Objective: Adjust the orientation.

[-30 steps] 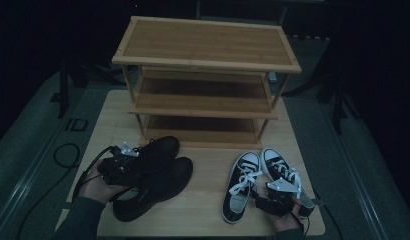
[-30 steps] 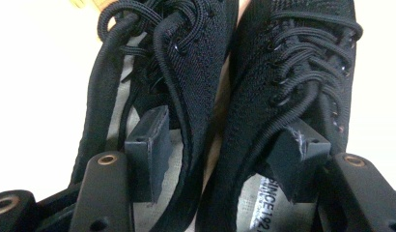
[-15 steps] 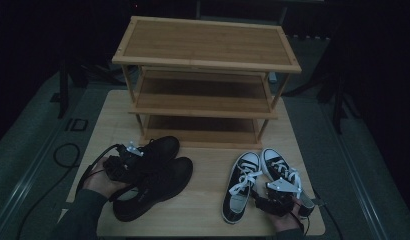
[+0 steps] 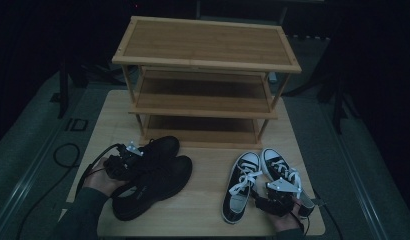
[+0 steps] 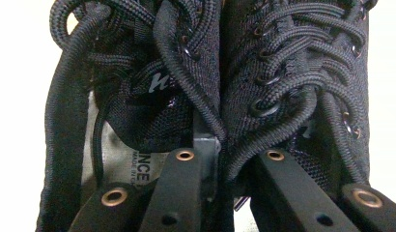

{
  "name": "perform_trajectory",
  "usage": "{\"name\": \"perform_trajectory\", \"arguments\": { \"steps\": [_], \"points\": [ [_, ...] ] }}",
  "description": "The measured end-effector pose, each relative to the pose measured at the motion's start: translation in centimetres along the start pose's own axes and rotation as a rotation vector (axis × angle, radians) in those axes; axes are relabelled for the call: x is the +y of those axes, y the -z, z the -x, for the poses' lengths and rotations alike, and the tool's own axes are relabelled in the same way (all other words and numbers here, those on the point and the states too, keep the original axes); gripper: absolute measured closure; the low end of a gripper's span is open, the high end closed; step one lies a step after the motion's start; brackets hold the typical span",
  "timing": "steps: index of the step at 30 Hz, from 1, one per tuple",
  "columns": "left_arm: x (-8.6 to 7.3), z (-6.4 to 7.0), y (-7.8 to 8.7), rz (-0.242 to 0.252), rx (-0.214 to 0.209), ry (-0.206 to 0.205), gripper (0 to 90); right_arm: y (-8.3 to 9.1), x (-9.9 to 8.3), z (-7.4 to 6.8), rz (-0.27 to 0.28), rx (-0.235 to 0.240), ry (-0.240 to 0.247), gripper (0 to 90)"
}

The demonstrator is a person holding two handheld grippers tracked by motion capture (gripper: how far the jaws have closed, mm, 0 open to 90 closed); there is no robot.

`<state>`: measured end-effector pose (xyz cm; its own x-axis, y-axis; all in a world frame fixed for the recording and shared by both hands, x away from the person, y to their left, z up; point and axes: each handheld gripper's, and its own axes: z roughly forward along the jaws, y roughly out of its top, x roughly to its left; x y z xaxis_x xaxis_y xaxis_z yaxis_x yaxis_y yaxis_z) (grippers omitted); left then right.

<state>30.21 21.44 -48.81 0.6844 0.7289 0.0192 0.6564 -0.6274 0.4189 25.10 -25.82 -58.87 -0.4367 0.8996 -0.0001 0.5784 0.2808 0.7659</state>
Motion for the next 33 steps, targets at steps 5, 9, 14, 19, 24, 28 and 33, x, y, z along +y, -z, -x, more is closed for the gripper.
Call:
{"name": "perform_trajectory", "arguments": {
  "steps": [5,9,14,19,24,28,33],
  "points": [
    [0.2,0.4,0.1,0.005,0.017,-0.011,86.0,0.0,0.0,0.0,0.000,0.000,0.000,35.3],
    [0.4,0.5,0.2,0.008,0.023,-0.014,86.0,0.0,0.0,0.0,0.000,0.000,0.000,35.4],
    [0.7,0.6,0.5,0.023,0.026,-0.010,86.1,0.0,0.0,0.0,0.000,0.000,-0.001,35.4],
    [1.1,0.6,0.6,0.019,0.014,-0.014,86.0,0.0,0.0,0.0,0.000,0.000,-0.001,35.4],
    [1.6,0.8,0.8,0.030,0.011,-0.014,86.0,0.0,0.0,0.0,0.000,0.000,-0.001,35.3],
    [2.1,0.8,0.9,0.038,0.001,-0.010,86.1,0.0,0.0,0.0,-0.001,0.000,-0.001,35.3],
    [2.7,0.9,1.0,0.047,-0.003,0.000,86.0,0.0,0.0,0.0,0.000,0.000,0.000,35.3]
  ]
}}
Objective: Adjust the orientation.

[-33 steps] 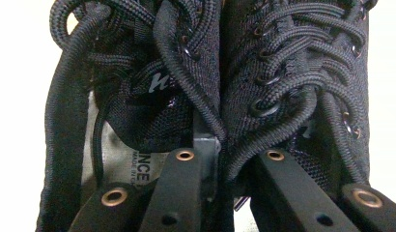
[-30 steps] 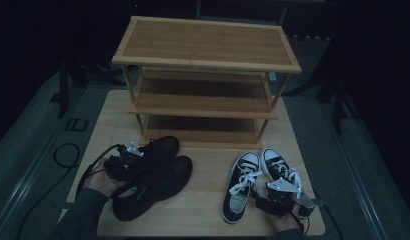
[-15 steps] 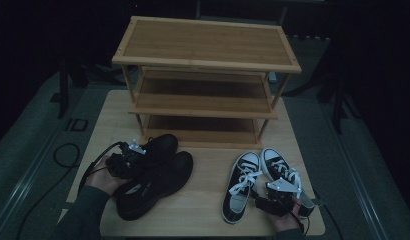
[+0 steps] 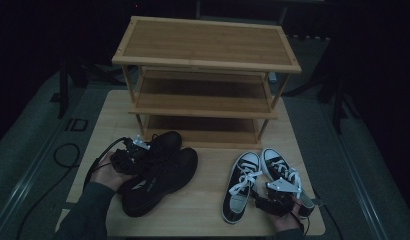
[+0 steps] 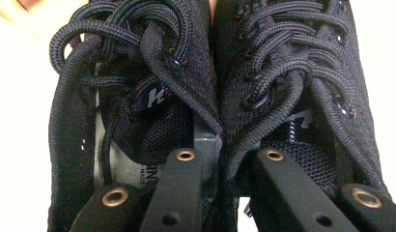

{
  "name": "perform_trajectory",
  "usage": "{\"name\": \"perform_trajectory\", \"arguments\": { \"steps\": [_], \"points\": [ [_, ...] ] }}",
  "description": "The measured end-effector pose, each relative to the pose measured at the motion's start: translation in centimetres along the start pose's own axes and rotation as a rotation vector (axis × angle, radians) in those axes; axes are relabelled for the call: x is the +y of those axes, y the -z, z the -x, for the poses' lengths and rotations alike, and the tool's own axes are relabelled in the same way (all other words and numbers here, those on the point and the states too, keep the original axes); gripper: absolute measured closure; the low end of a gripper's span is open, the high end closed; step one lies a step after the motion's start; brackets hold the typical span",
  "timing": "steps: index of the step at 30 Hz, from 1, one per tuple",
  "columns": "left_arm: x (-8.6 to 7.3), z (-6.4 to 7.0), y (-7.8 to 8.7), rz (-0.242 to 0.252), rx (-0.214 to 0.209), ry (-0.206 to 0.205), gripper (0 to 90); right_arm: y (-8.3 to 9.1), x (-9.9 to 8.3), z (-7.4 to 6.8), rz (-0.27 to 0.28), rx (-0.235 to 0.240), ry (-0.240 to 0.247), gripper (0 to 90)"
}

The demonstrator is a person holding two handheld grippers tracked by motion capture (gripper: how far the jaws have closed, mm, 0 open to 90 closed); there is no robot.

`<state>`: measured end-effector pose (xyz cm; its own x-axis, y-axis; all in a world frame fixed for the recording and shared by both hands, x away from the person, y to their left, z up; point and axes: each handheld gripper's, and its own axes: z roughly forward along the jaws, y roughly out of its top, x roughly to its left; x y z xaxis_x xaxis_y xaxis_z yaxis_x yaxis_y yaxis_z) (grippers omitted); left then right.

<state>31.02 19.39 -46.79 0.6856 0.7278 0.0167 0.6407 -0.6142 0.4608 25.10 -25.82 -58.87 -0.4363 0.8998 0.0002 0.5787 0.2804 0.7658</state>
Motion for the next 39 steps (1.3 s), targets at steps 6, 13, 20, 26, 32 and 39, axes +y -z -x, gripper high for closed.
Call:
{"name": "perform_trajectory", "arguments": {
  "steps": [6,13,20,26,32,39],
  "points": [
    [0.6,0.1,0.1,0.015,-0.005,0.005,86.0,0.0,0.0,0.0,0.000,0.000,0.000,35.3],
    [1.2,0.2,0.2,0.022,0.004,0.000,86.0,0.0,0.0,0.0,0.000,-0.001,0.000,35.4],
    [1.8,0.3,0.4,0.029,-0.002,0.001,86.0,0.0,0.0,0.0,0.000,-0.002,-0.001,35.3],
    [2.4,0.3,0.3,0.034,-0.003,0.010,86.0,0.0,0.0,0.0,0.000,-0.001,-0.001,35.4],
    [3.0,0.3,0.3,0.037,-0.002,0.007,86.0,0.0,0.0,0.0,0.000,-0.001,-0.001,35.3],
    [3.9,0.2,0.0,0.045,0.001,0.025,85.9,0.0,0.0,0.0,0.000,-0.002,-0.001,35.4]
  ]
}}
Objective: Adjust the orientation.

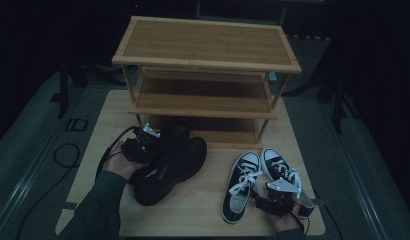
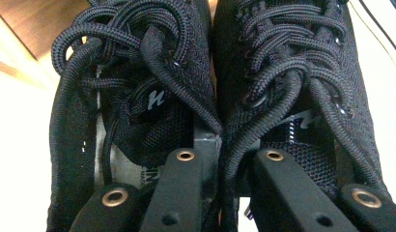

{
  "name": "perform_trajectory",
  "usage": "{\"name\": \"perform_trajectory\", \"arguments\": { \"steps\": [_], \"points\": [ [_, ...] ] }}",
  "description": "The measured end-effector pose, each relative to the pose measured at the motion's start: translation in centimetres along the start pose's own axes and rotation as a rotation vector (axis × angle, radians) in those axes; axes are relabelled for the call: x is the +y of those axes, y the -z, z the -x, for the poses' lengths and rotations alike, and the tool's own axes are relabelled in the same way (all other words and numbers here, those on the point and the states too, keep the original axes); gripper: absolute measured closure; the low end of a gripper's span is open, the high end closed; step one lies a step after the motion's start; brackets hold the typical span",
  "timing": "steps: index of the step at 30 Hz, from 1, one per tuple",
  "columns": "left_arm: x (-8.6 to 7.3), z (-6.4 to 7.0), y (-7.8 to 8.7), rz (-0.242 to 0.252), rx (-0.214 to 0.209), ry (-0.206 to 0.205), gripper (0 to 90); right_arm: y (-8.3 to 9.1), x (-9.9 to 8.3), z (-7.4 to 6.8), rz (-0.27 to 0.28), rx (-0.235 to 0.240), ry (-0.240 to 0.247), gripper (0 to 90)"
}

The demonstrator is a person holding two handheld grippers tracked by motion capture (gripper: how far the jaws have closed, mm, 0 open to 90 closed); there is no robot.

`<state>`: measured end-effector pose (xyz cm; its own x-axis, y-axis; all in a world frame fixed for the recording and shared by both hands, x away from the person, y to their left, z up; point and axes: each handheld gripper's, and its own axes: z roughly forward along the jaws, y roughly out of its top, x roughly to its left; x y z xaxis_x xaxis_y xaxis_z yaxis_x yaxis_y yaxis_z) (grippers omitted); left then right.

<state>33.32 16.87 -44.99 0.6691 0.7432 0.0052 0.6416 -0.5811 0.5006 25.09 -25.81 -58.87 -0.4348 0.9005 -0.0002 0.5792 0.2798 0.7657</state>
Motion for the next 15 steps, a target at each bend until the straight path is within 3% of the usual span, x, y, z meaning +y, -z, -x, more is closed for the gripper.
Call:
{"name": "perform_trajectory", "arguments": {
  "steps": [15],
  "points": [
    [1.3,0.1,-1.0,0.006,0.021,0.016,85.9,0.0,0.0,0.0,0.000,0.000,0.000,35.3]
  ]
}}
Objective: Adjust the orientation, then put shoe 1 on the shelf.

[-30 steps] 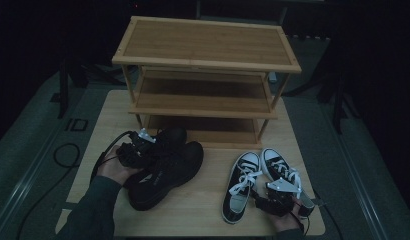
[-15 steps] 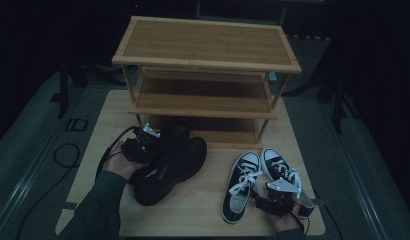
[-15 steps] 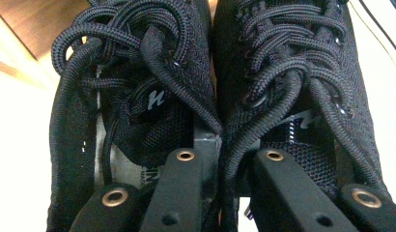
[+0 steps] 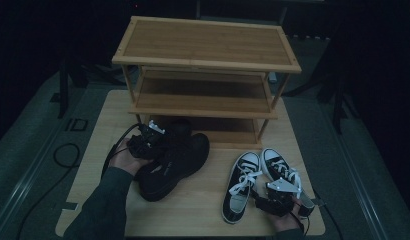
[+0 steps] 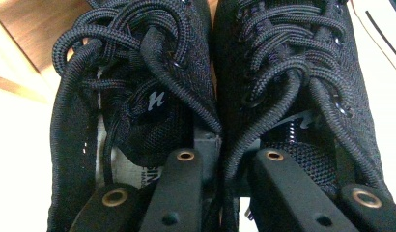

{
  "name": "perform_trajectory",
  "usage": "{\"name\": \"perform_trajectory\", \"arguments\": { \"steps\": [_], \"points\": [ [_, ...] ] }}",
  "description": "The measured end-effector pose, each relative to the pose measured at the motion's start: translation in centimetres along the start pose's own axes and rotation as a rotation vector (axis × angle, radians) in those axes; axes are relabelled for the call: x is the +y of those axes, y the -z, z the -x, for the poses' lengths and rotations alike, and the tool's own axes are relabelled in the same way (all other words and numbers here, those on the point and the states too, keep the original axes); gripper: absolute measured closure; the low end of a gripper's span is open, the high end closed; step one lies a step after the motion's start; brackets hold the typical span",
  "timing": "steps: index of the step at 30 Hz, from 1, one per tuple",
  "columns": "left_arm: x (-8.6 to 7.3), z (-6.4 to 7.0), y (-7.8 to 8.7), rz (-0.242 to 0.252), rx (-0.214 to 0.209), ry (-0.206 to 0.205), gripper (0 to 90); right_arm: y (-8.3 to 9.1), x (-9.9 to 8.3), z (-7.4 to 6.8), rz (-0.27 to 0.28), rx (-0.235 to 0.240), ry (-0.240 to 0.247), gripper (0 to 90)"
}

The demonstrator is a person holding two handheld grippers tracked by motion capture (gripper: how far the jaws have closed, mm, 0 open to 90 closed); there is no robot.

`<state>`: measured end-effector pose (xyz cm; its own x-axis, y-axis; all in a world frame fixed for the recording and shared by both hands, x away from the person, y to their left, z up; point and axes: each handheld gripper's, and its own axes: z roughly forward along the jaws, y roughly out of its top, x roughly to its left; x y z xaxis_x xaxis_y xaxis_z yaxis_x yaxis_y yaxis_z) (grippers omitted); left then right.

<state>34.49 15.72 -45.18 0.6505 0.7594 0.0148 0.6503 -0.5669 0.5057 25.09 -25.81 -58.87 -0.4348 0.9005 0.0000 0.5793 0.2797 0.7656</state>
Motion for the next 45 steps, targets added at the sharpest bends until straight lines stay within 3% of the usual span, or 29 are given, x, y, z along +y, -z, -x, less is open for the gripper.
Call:
{"name": "perform_trajectory", "arguments": {
  "steps": [35,45],
  "points": [
    [2.4,0.0,-1.6,0.017,0.036,0.069,86.0,0.0,0.0,0.0,0.000,0.002,0.000,35.2],
    [3.3,0.3,-2.6,0.020,0.068,0.075,85.9,0.0,0.0,0.0,0.000,0.002,0.000,35.3]
  ]
}}
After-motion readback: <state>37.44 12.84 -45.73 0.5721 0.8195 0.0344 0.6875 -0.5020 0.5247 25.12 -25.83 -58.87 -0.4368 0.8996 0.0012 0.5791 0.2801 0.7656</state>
